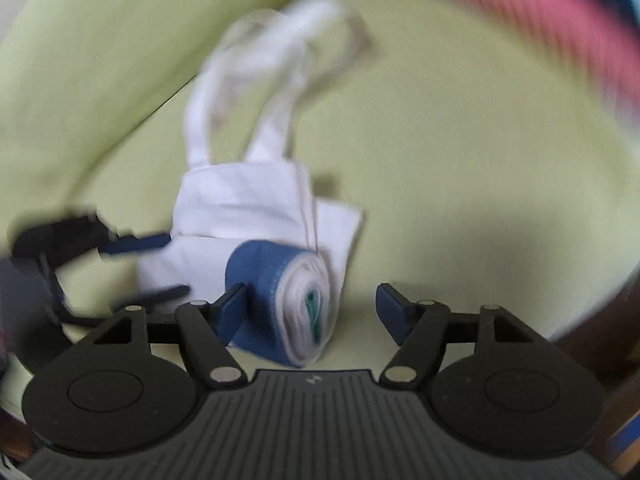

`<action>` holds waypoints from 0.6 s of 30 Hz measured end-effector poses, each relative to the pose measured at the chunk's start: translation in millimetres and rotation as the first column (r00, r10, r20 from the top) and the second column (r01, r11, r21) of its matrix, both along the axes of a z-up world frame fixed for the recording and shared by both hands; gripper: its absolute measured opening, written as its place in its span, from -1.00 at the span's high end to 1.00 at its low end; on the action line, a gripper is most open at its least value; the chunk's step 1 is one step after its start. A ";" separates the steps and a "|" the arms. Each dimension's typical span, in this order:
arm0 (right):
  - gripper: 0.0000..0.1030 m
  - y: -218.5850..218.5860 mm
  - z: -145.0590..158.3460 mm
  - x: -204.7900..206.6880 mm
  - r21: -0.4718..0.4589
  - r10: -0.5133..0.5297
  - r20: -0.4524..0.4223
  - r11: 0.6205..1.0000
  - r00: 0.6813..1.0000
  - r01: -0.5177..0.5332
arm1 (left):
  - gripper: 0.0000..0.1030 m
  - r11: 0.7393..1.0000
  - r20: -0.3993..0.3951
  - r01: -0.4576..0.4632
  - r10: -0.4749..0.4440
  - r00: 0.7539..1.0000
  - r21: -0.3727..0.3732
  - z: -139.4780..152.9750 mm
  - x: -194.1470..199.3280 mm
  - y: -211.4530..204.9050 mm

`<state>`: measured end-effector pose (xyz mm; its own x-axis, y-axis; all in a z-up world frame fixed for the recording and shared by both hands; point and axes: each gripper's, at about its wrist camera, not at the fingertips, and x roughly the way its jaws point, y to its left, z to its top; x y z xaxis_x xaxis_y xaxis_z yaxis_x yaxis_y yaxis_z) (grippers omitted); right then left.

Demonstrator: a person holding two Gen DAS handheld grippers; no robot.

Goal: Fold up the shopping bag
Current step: 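Release the rolled bag and lift both tools away toward the white handles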

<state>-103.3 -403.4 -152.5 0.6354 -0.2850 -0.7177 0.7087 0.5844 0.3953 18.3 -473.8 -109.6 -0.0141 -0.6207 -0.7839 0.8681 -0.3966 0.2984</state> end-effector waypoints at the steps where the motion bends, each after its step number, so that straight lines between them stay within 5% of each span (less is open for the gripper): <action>1: -0.09 15.3 9.5 5.8 -0.125 0.018 -0.045 0.992 0.999 -0.024 | 0.13 1.000 0.001 0.000 0.000 1.000 0.000 0.2 -0.4 0.6; 3: 0.14 48.0 21.3 19.6 -0.379 0.054 -0.146 0.919 0.988 -0.106 | 0.13 1.000 0.002 0.000 0.000 1.000 0.000 0.7 -1.2 1.4; 5: 0.42 75.4 19.5 36.7 -0.581 0.069 -0.254 0.787 0.965 -0.209 | 0.13 1.000 0.007 0.003 -0.003 1.000 0.003 1.3 -1.9 1.5; 7: 0.57 82.7 10.1 56.8 -0.631 0.107 -0.315 0.719 0.943 -0.292 | 0.13 1.000 0.009 0.006 -0.006 1.000 0.004 1.7 -2.2 1.9; 14: 0.54 57.3 -4.9 79.2 -0.537 0.130 -0.330 0.789 0.935 -0.299 | 0.18 0.998 0.112 0.051 -0.048 0.993 -0.026 3.4 -18.0 4.7; 16: 0.54 51.4 -6.0 79.1 -0.525 0.142 -0.306 0.800 0.941 -0.291 | 0.65 0.998 0.136 0.046 -0.040 0.990 -0.038 7.1 -25.0 6.8; 18: 0.54 49.5 -7.6 71.9 -0.520 0.150 -0.289 0.805 0.946 -0.286 | 0.70 0.998 0.120 0.029 -0.022 0.993 -0.052 12.7 -28.9 9.3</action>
<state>-31.4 -353.9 -160.1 0.5715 -0.5465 -0.6122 0.5638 0.8035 -0.1910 -10.6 -464.4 -96.9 0.0613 -0.6625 -0.7465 0.8149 -0.3987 0.4207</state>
